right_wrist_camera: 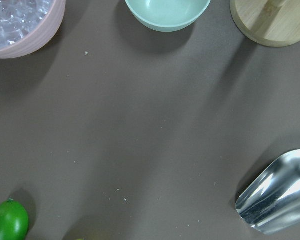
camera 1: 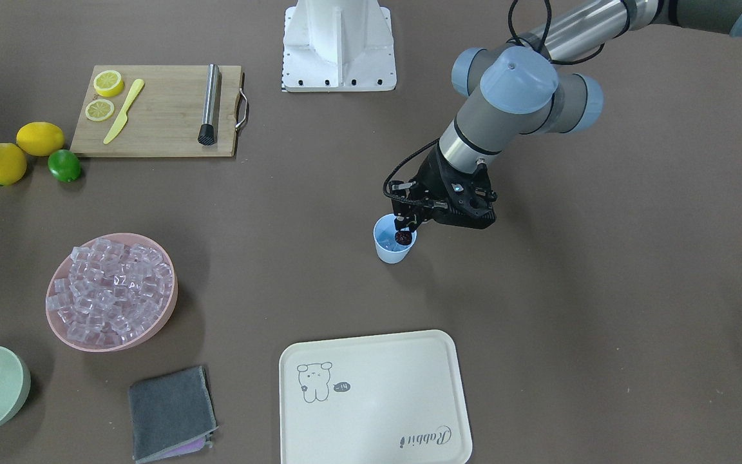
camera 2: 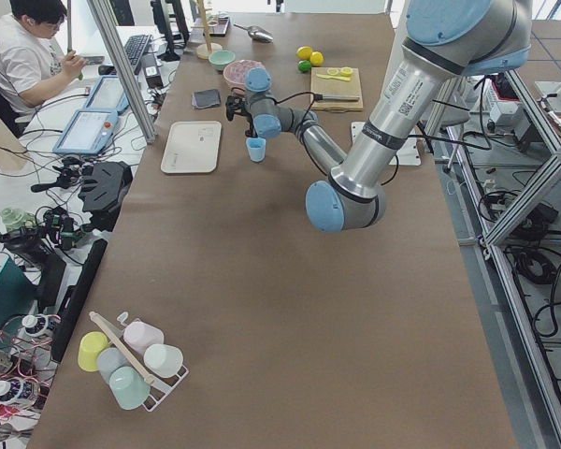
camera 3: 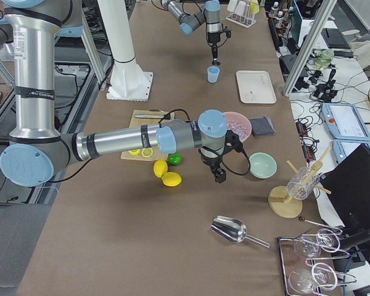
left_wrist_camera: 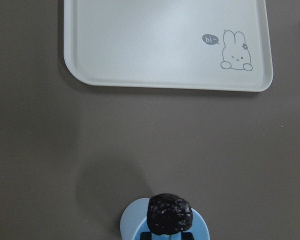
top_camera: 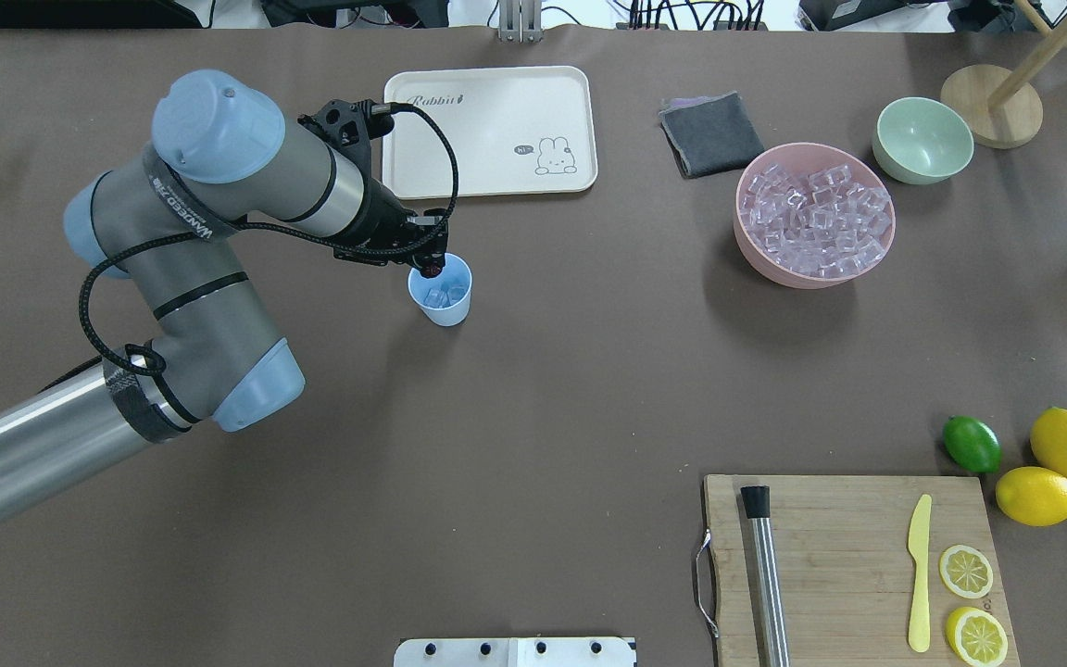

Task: Put ice and cherries in cup
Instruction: 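Carry the cherries with the left gripper over the blue cup and release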

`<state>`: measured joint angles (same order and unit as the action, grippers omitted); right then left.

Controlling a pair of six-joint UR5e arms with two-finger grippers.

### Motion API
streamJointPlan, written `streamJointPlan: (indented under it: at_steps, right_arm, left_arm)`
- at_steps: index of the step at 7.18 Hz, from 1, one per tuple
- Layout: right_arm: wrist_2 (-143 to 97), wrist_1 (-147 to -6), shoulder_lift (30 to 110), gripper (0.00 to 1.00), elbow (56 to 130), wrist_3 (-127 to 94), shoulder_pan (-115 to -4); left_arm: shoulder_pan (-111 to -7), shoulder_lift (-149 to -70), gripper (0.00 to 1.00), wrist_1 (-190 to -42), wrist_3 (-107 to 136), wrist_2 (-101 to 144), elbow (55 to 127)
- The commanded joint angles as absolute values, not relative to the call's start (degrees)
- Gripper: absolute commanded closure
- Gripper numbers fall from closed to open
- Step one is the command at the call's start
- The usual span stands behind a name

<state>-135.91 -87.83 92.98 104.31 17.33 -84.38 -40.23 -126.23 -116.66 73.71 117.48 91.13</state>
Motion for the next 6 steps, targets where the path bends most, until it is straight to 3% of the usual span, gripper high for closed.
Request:
streamJointPlan:
  at_steps: [1,2,4,6]
  right_arm:
    - [-135.5,-88.3,92.8,0.02,104.4,17.4,-84.9]
    - [-135.5,-88.3,92.8,0.02,104.8,17.4,-85.2]
    - [-135.5,-88.3,92.5,0.02,104.9,17.4,-85.2]
    - [-135.5,-88.4,92.5,0.02,104.5,17.3,-85.4]
  left_arm:
    - [-39.8,-126.1,0.39,-116.6,73.7,117.4,91.1]
    - [-39.6,-125.9,0.03,-116.6,73.7,117.4,91.2]
    - [-39.9,-124.2,0.03,-116.5,73.4,117.9,93.4]
    - [-46.9,-117.8,0.03,-116.5,67.4,121.3,94.4]
